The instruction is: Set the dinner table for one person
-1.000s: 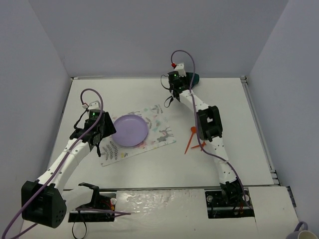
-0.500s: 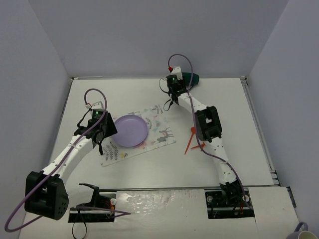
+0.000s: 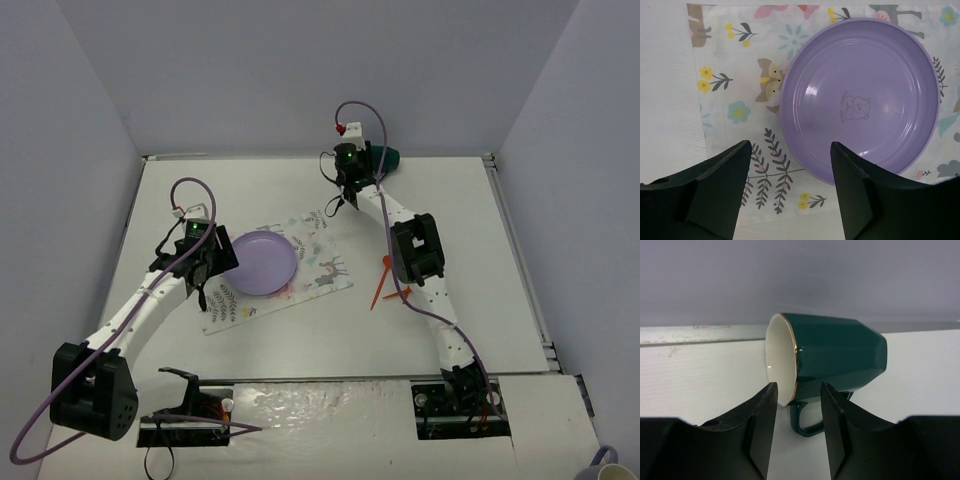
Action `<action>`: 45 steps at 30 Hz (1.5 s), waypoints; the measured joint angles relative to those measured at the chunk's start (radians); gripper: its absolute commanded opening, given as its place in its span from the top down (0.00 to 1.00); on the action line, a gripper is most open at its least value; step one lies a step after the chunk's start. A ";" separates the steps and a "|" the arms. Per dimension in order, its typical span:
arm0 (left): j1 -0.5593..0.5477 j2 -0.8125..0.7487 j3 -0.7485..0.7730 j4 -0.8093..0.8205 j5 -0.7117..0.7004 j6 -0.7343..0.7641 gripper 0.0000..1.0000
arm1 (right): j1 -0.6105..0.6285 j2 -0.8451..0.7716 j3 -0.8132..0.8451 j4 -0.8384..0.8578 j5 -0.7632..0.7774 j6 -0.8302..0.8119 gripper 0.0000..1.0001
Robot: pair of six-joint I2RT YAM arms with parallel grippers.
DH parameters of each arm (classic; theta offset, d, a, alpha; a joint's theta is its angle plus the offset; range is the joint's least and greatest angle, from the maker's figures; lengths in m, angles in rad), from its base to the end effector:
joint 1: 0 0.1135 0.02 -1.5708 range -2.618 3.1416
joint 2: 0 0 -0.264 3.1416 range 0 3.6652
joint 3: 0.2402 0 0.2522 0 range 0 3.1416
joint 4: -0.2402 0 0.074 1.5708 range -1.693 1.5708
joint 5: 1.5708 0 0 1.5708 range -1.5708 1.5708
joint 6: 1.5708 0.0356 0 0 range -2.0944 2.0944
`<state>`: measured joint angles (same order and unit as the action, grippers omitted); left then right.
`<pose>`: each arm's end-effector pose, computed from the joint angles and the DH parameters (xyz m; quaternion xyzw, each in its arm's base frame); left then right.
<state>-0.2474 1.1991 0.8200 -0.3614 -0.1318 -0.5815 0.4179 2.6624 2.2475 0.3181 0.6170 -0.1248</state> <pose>0.2480 -0.0578 0.2508 -0.1780 0.8959 -0.1069 0.3926 0.5615 0.2268 0.1814 0.0075 0.7344 -0.1289 0.6663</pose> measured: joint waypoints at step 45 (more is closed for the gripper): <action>0.000 0.075 0.000 0.022 0.004 0.022 0.41 | -0.055 -0.007 -0.021 -0.039 0.229 -0.011 1.00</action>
<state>-0.2474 1.2737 0.8200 -0.3393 -0.1279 -0.5598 0.3630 2.6555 2.2261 0.2791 0.8464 -0.1354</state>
